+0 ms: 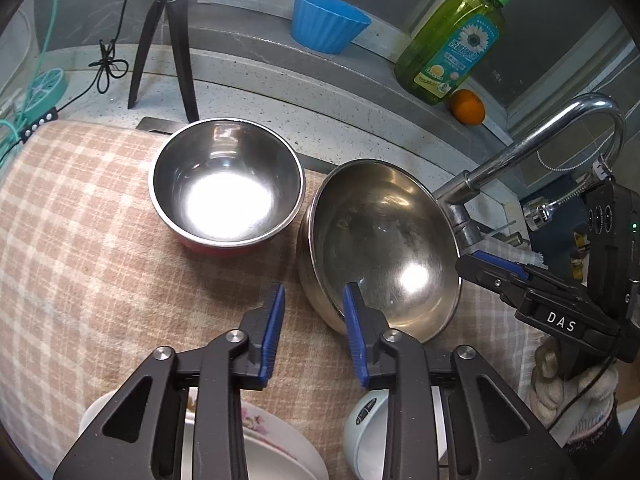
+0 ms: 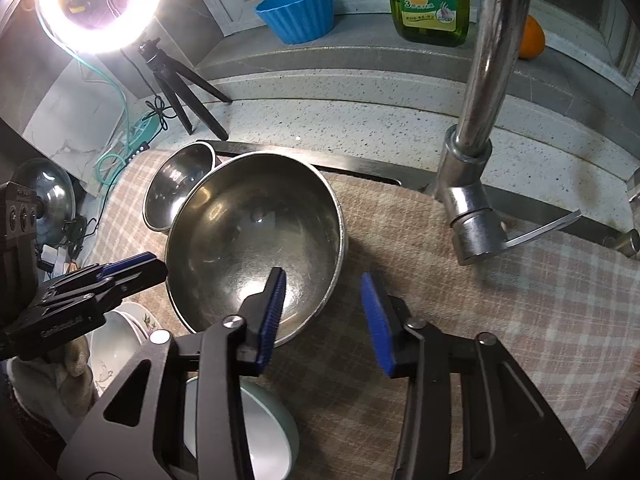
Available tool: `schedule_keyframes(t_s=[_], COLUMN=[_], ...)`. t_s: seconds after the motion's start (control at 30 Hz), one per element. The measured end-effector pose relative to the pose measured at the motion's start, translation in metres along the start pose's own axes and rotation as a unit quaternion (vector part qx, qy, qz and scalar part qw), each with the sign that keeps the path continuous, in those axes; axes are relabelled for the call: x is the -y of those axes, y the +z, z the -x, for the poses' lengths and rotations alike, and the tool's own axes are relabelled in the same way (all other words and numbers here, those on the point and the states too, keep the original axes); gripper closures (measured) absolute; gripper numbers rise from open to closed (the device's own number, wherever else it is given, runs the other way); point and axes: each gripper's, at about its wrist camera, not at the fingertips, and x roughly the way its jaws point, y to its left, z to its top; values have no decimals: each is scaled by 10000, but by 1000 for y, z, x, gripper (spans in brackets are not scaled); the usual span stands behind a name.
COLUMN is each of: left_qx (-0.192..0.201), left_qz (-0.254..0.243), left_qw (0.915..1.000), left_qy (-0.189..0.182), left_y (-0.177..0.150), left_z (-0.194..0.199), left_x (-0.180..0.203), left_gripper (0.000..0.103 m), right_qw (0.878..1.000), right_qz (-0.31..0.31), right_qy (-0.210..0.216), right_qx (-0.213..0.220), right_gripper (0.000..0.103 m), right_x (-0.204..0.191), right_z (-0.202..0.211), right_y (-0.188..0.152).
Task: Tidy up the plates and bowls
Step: 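Move both tools toward the rim of the large steel bowl, then grasp the large steel bowl rim with the left tool while the right tool grasps it too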
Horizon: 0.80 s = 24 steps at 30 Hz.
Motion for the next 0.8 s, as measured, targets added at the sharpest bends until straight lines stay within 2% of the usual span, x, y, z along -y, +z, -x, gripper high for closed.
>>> schedule_keyframes(t_s=[0.1,0.57,0.8], left_qx=[-54,-182,-210], left_qz=[10,-174,-224], left_qw=[10000,9997,9995], left_qy=[-15,-22,-49], left_y=[1,12,15], left_z=[-4,-20,-23], left_x=[-1,1,1], left_gripper=[80,89,90], right_qw=[9999,9990,9992], right_qz=[-107,-333,-301], right_qy=[3,81,-12], right_qx=[-59,-278,-275], right_gripper=[72,89,90], right_x=[3,8,5], right_z=[-5,-23,-24], right_y=[2,4,5])
